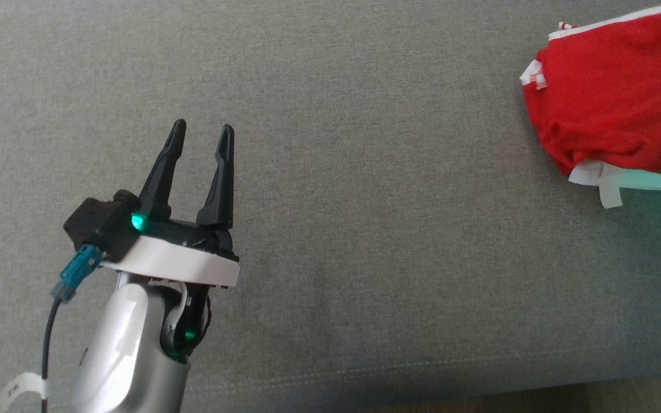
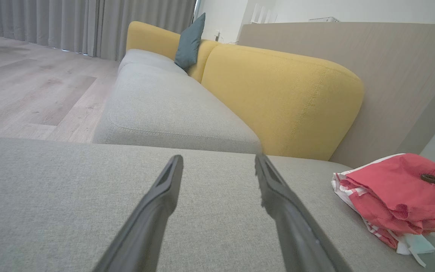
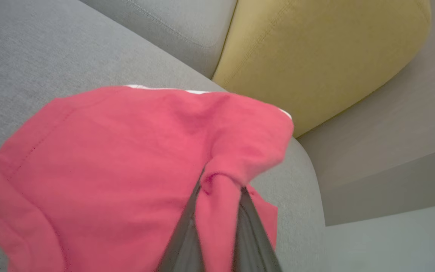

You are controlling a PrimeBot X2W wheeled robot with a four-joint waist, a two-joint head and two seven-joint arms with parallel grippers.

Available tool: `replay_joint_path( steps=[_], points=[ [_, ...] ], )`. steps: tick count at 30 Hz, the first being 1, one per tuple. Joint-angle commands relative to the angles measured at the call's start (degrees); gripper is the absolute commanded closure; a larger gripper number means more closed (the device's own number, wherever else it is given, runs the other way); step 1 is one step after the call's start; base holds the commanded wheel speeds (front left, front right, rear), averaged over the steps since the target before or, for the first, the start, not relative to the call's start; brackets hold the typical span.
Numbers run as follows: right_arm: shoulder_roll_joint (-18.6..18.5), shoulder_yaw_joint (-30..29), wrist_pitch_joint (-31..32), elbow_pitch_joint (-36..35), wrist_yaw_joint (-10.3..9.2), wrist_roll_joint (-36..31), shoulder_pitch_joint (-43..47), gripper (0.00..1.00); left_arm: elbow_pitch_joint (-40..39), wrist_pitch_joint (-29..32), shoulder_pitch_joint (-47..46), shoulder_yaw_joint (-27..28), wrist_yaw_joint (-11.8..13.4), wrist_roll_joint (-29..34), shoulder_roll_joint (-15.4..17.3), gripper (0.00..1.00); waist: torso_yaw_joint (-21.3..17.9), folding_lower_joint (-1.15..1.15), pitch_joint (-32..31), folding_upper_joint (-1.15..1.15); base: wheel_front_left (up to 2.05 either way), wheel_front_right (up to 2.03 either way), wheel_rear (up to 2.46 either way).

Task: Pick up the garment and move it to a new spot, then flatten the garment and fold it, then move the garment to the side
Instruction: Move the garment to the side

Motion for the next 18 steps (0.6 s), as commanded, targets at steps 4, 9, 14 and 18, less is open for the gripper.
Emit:
replay_joint_path(
  steps=[4,9,14,18],
  points=[
    [-3.7,-2.9,3.7,-5.2,0.37,-0.8,2.8,1.00,-1.9,-0.3,-1.8,2.0,-0.2,0.2,0.5,0.00,0.1,0.00,-0.1,0.00,0.00,0.00,0.00],
    [-4.3,-6.7,5.8,-10.2,0.37,-2.8,5.3,1.00,-2.1,-0.3,-1.8,2.0,-0.3,0.1,0.5,0.00,0.2,0.00,0.0,0.00,0.00,0.00,0.00],
    [-3.0,-10.1,6.3,-13.5,0.37,-3.2,7.4,1.00,-2.0,-0.3,-1.5,2.1,-0.3,0.3,0.5,0.00,0.0,0.00,-0.1,0.00,0.00,0.00,0.00],
    [-1.4,-12.6,6.5,-14.5,0.37,-3.5,8.5,1.00,-1.9,-0.3,-1.4,2.1,-0.4,0.6,0.5,0.00,-0.2,0.00,-0.2,0.00,0.00,0.00,0.00]
  ],
)
